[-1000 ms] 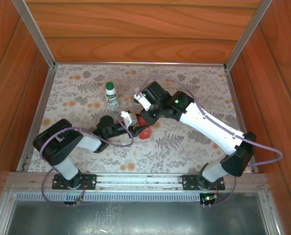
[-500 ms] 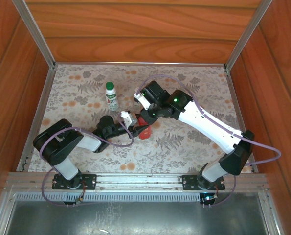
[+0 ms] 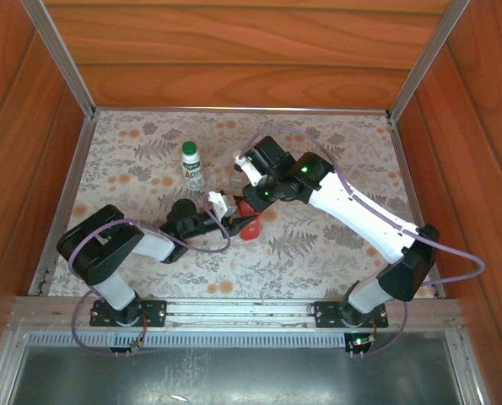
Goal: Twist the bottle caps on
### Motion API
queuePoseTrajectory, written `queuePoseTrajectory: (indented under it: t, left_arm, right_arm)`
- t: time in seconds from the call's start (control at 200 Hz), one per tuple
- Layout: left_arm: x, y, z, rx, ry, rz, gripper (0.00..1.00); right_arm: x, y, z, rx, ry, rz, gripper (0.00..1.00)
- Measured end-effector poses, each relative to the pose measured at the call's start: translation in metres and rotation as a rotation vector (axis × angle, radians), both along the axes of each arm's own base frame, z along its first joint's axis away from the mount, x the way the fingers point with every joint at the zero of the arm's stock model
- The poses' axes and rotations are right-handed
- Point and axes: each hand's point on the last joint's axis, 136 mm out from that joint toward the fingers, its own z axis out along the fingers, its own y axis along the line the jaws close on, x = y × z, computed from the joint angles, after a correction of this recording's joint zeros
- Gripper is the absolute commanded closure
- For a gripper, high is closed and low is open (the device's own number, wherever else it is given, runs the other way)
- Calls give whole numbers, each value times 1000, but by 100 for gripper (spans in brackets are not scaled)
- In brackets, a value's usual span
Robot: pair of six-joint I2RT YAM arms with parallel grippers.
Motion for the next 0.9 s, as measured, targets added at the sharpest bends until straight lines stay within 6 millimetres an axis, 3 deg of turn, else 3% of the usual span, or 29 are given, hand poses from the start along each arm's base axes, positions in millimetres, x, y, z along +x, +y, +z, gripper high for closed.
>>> queuePoseTrajectory:
  t: [0.5,0.765,0.899]
  left_arm:
    - [0,0,0,0,0,0,42]
    - [0,0,0,0,0,1,42]
    - [0,0,0,0,0,1,42]
  right_arm:
    - [-1,1,-7,-27,-13,42,66]
    - [-11,-3,-22,-58,33,45,36]
    - [-14,-2,-21,-50,42,52,28]
